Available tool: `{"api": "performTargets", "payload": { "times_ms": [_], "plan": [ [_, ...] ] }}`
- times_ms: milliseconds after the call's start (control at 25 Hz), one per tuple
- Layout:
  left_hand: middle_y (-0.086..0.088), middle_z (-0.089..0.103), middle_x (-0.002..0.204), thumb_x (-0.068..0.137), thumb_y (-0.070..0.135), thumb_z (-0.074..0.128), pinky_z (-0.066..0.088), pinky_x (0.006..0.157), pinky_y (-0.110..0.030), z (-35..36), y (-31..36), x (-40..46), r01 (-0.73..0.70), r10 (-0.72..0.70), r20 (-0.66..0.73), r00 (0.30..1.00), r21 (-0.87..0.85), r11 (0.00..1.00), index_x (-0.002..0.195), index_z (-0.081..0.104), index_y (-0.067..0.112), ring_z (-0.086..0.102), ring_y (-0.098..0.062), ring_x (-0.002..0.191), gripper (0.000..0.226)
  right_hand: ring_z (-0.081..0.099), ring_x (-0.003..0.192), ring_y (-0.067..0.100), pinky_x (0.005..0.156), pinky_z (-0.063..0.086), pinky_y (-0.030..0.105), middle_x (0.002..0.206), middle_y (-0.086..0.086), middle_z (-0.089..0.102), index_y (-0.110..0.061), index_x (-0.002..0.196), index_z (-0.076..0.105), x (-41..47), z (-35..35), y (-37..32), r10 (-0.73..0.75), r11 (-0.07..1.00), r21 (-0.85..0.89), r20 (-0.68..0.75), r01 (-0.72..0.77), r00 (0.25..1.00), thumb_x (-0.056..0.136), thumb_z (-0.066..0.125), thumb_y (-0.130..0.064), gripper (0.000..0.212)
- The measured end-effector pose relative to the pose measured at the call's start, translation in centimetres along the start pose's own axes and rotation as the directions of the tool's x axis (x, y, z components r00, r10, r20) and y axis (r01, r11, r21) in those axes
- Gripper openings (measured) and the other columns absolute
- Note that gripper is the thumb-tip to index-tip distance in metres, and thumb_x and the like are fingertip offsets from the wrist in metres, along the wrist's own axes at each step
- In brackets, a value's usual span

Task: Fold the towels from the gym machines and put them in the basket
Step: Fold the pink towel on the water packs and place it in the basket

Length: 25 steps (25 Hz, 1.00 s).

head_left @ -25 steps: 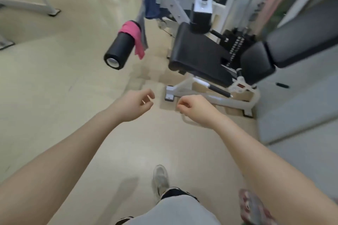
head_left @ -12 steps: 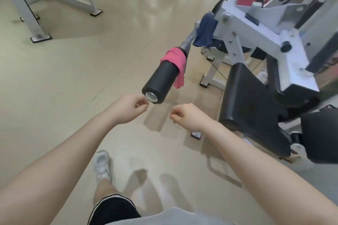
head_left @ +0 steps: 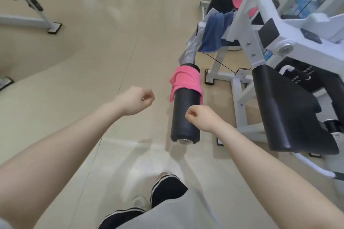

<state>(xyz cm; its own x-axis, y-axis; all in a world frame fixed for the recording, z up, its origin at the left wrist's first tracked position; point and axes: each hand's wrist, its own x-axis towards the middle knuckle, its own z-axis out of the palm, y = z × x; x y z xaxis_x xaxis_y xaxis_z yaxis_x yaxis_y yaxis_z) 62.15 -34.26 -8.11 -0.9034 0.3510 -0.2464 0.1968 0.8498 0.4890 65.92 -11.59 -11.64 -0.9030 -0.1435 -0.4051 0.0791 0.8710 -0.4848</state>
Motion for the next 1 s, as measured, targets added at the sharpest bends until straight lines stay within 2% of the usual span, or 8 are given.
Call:
{"api": "performTargets", "payload": {
  "times_ms": [120,240,440,600,720,800,880,1000],
  "plan": [
    [-0.008,0.064,0.116,0.094,0.019,0.045,0.037,0.078,-0.025,-0.4,-1.7,7.7,-0.095,0.088,0.112,0.99,0.059,0.994,0.111,0.06,0.009,0.057,-0.027,0.103,0.025,0.059,0.096,0.027,0.08,0.047,0.036,0.101,0.007,0.065,-0.011,0.103,0.059,6.5,-0.5,0.9,0.106,0.993,0.065,-0.065,-0.101,0.992,0.091,0.046,-0.023,0.022],
    [-0.006,0.061,0.12,0.094,0.019,0.044,0.034,0.079,-0.022,-0.4,-3.4,16.5,-0.153,0.132,0.228,0.965,0.078,0.985,0.113,0.058,0.009,0.054,-0.025,0.109,0.026,0.056,0.104,0.028,0.085,0.045,0.034,0.108,0.009,0.062,-0.01,0.124,0.048,14.2,-0.7,2.5,0.193,0.977,0.113,-0.108,-0.181,0.975,0.092,0.046,-0.021,0.034],
    [-0.007,0.059,0.123,0.094,0.019,0.043,0.036,0.085,-0.023,0.0,-5.7,30.6,-0.137,0.106,0.361,0.927,0.06,0.989,0.116,0.056,0.008,0.053,-0.025,0.113,0.028,0.046,0.121,0.033,0.099,0.041,0.042,0.132,0.013,0.047,-0.007,0.127,0.047,27.9,-2.5,5.5,0.283,0.959,0.009,-0.063,-0.283,0.957,0.089,0.038,-0.004,0.04],
    [-0.011,0.061,0.12,0.096,0.027,0.041,0.042,0.092,-0.031,1.1,-7.6,38.2,-0.104,0.08,0.407,0.91,0.039,0.994,0.119,0.053,0.009,0.055,-0.028,0.109,0.032,0.037,0.127,0.036,0.1,0.036,0.043,0.141,0.017,0.034,-0.004,0.137,0.032,36.3,-4.1,7.9,0.383,0.924,0.056,-0.15,-0.379,0.912,0.092,0.038,-0.007,0.045],
    [-0.009,0.06,0.123,0.096,0.025,0.041,0.039,0.091,-0.028,2.1,-8.9,41.8,-0.081,0.064,0.476,0.877,0.015,0.997,0.128,0.044,0.008,0.053,-0.027,0.111,0.037,0.024,0.137,0.032,0.108,0.027,0.044,0.153,0.012,0.017,-0.008,0.145,0.018,39.8,-3.7,9.9,0.403,0.914,-0.03,-0.057,-0.405,0.913,0.095,0.041,-0.016,0.056],
    [-0.008,0.06,0.123,0.096,0.024,0.042,0.037,0.088,-0.026,2.3,-9.7,43.4,-0.056,0.055,0.494,0.868,-0.012,0.998,0.131,0.04,0.009,0.053,-0.026,0.11,0.039,0.021,0.138,0.031,0.109,0.025,0.044,0.155,0.009,0.011,-0.011,0.145,0.016,40.6,-2.5,11.1,0.41,0.904,-0.143,0.026,-0.402,0.912,0.093,0.042,-0.015,0.058],
    [-0.008,0.06,0.122,0.096,0.022,0.042,0.037,0.087,-0.026,2.5,-10.6,44.4,-0.054,0.053,0.519,0.853,-0.013,0.998,0.132,0.039,0.009,0.053,-0.026,0.109,0.039,0.032,0.129,0.032,0.103,0.03,0.043,0.147,0.011,0.024,-0.011,0.138,0.028,40.6,-1.3,11.7,0.435,0.885,-0.17,-0.025,-0.433,0.9,0.091,0.044,-0.013,0.05],
    [-0.007,0.06,0.123,0.096,0.021,0.041,0.036,0.085,-0.024,2.8,-11.6,44.9,-0.142,0.075,0.612,0.787,0.061,0.988,0.134,0.037,0.011,0.053,-0.025,0.11,0.04,0.043,0.112,0.03,0.094,0.032,0.037,0.121,0.009,0.051,-0.012,0.114,0.049,39.7,-0.3,11.5,0.42,0.856,-0.255,-0.162,-0.449,0.893,0.092,0.045,-0.018,0.023]
  ]
}}
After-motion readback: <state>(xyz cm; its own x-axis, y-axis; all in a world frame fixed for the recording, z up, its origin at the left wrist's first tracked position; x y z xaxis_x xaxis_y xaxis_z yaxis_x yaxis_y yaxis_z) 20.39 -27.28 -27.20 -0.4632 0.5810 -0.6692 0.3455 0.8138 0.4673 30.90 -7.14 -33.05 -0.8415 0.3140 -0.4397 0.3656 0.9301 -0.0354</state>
